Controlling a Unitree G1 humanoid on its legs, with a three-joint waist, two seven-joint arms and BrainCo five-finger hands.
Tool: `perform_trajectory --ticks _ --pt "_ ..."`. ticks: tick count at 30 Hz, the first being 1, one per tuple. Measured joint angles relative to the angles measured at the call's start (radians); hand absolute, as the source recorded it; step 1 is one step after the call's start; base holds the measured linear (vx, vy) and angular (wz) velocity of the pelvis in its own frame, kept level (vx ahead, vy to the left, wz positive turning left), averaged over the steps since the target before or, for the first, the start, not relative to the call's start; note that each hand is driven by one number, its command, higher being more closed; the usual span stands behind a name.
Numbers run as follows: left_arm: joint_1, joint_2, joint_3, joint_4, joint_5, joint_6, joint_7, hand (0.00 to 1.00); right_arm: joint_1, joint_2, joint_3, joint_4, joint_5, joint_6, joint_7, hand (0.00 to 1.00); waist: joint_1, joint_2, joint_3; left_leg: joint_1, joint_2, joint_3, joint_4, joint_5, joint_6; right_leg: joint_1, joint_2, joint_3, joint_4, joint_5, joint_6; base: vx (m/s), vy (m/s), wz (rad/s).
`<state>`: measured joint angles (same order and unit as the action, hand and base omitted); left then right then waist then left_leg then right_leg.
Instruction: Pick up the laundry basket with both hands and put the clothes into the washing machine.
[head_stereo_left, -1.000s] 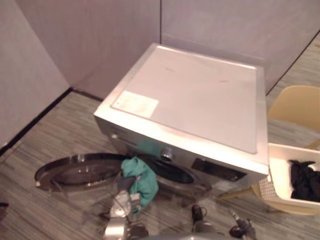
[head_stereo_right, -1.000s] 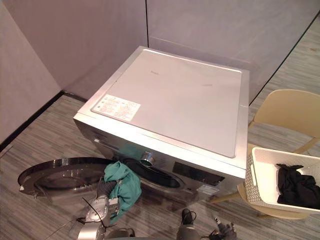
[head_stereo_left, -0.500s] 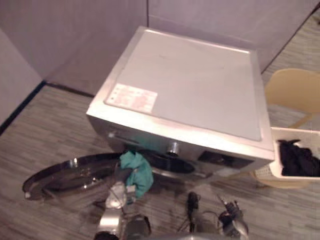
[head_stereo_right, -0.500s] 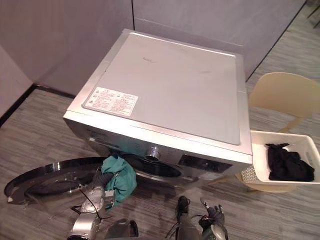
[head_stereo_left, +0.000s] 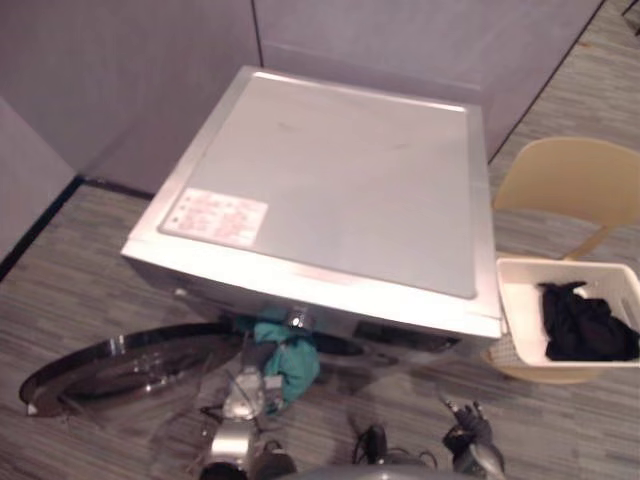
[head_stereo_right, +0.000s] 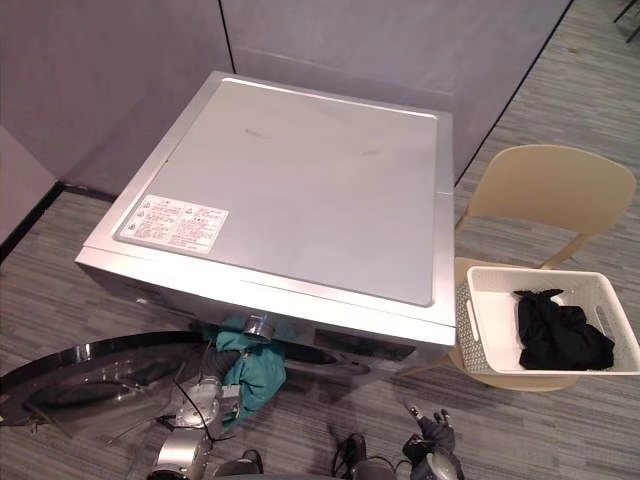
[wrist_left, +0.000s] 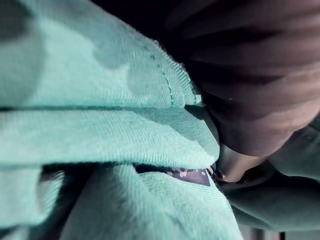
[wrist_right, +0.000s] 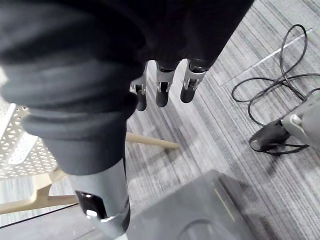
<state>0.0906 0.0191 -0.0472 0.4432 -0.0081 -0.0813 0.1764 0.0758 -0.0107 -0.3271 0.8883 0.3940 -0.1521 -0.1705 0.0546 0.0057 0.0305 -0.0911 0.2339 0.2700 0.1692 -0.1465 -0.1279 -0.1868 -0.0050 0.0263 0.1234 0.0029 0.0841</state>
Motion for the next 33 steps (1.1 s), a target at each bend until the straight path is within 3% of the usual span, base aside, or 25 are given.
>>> perform_trajectory --ticks 4,6,10,11,14,16,20,24,27,29,33 --pt "0.005 0.016 -0.036 0.002 0.002 0.006 -0.002 1.00 -0.004 0.003 -0.014 0.013 -0.001 -0.003 0.002 0.00 -0.016 0.003 -0.001 0.016 -0.019 -0.020 -0.024 0.018 0.002 0.012 -0.012 -0.003 -0.008 0.003 -0.004 -0.01 -0.025 0.06" --pt "-0.016 0.018 -0.074 0.011 0.002 0.003 -0.002 1.00 -0.015 0.003 -0.011 0.037 -0.002 -0.004 0.002 0.00 -0.018 0.006 0.011 -0.026 -0.036 -0.021 0.008 0.025 0.011 -0.052 -0.026 0.002 0.061 -0.001 0.001 -0.10 0.035 -0.03" --pt "-0.113 0.021 -0.124 0.040 0.002 0.001 0.000 1.00 -0.043 0.010 -0.002 0.018 -0.002 -0.004 0.000 0.00 -0.025 -0.002 0.105 -0.131 -0.041 -0.030 0.181 0.015 0.023 -0.145 -0.056 0.002 0.210 -0.018 0.003 -0.20 0.023 0.07" --pt "-0.140 0.019 -0.142 0.038 0.002 -0.003 0.000 1.00 -0.035 0.020 0.019 -0.023 -0.001 -0.005 -0.002 0.00 -0.033 -0.014 0.130 -0.187 -0.035 -0.039 0.276 -0.017 0.032 -0.184 -0.067 0.002 0.282 -0.060 0.005 -0.24 0.005 0.24" --pt "-0.202 -0.021 -0.156 0.039 0.004 -0.004 0.004 1.00 -0.027 0.034 0.060 -0.127 0.009 -0.021 -0.002 0.00 -0.040 -0.006 0.161 -0.324 0.019 -0.066 0.475 -0.201 0.043 -0.323 -0.049 -0.005 0.480 -0.193 -0.009 -0.25 0.027 0.02" --pt "-0.281 -0.038 -0.159 0.046 0.003 -0.003 0.032 1.00 -0.036 0.048 0.117 -0.221 0.032 -0.033 -0.006 0.00 -0.040 -0.043 0.213 -0.461 0.038 -0.077 0.639 -0.253 0.051 -0.452 -0.055 0.007 0.626 -0.308 0.019 -0.33 -0.054 -0.13" --pt "-0.405 -0.056 -0.154 0.078 0.000 0.008 0.090 1.00 -0.044 0.048 0.150 -0.349 0.039 -0.042 -0.029 0.00 -0.045 -0.046 0.261 -0.646 0.066 -0.095 0.795 -0.281 0.061 -0.635 -0.044 0.019 0.762 -0.331 0.021 -0.23 -0.038 -0.12" --pt "-0.547 -0.055 -0.059 0.093 -0.064 0.011 0.131 1.00 -0.044 0.048 0.146 -0.436 0.040 -0.050 -0.051 0.00 -0.066 -0.051 0.282 -0.831 0.113 -0.125 0.923 -0.298 0.063 -0.808 -0.014 0.018 0.854 -0.327 0.017 -0.14 -0.031 -0.24" --pt "-0.682 -0.047 0.094 0.161 -0.125 0.020 0.175 1.00 -0.038 0.051 0.137 -0.480 0.039 -0.064 -0.066 0.00 -0.083 -0.062 0.295 -0.918 0.160 -0.127 0.997 -0.313 0.062 -0.899 0.027 0.027 0.893 -0.312 0.012 -0.06 -0.036 -0.50" --pt "-0.807 0.019 0.201 0.217 -0.190 0.028 0.200 1.00 -0.033 0.059 0.129 -0.501 0.037 -0.071 -0.068 0.00 -0.100 -0.079 0.304 -0.978 0.208 -0.123 1.042 -0.330 0.061 -0.963 0.069 0.037 0.901 -0.290 0.006 -0.03 -0.024 -0.63" --pt "-1.006 0.148 0.304 0.265 -0.317 0.030 0.211 1.00 -0.016 0.084 0.088 -0.510 0.038 -0.081 -0.065 0.00 -0.115 -0.106 0.323 -1.039 0.257 -0.117 1.082 -0.347 0.058 -1.029 0.115 0.048 0.898 -0.265 0.005 -0.01 -0.002 -0.47"
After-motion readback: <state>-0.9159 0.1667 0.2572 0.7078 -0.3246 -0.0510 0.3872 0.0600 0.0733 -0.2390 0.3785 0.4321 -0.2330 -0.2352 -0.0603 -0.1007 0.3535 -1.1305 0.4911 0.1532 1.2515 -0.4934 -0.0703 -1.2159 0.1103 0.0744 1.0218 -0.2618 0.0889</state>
